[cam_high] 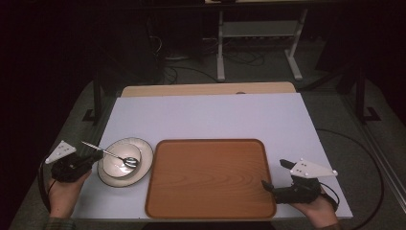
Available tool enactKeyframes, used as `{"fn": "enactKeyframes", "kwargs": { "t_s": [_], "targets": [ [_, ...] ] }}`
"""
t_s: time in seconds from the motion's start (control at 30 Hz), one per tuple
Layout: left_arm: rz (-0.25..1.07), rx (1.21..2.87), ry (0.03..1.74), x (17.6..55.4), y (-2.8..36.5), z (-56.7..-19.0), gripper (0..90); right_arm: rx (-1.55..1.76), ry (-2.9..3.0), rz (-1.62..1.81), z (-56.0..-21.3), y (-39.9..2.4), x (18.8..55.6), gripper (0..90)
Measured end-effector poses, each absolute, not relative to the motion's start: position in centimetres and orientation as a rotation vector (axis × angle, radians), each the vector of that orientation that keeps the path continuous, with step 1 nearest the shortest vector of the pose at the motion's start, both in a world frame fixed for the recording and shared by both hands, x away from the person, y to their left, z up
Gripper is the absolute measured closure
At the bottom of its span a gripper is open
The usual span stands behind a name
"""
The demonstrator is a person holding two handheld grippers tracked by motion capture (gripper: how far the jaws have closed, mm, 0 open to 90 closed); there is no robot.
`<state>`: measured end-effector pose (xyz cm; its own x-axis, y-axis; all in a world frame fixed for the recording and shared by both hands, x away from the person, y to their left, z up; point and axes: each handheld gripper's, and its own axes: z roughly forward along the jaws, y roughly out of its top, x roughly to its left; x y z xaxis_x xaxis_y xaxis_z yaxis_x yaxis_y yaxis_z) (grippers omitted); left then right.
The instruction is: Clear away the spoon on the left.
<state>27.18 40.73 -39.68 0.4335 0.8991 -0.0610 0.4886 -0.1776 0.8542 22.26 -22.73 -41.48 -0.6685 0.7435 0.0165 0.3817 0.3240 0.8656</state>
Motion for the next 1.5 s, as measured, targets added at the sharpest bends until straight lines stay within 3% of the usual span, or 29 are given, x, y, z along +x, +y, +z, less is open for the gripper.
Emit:
{"fn": "enactKeyframes", "kwargs": {
  "t_s": [0.73, 1.07, 1.5],
  "targets": [
    [0.593, 1.822, 1.19, 30.7, 40.1, -39.7, 89.3, 1.001, 2.209, 1.286, -41.5, -22.8, 22.3, 6.6],
    [0.599, 1.782, 1.222, 29.7, 41.6, -39.3, 84.2, 1.001, 2.212, 1.282, -41.5, -22.7, 22.2, 6.6],
    [0.494, 1.722, 1.171, 29.1, 42.0, -38.6, 42.2, 1.0, 2.212, 1.282, -41.5, -22.7, 22.3, 6.7]
  ]
}}
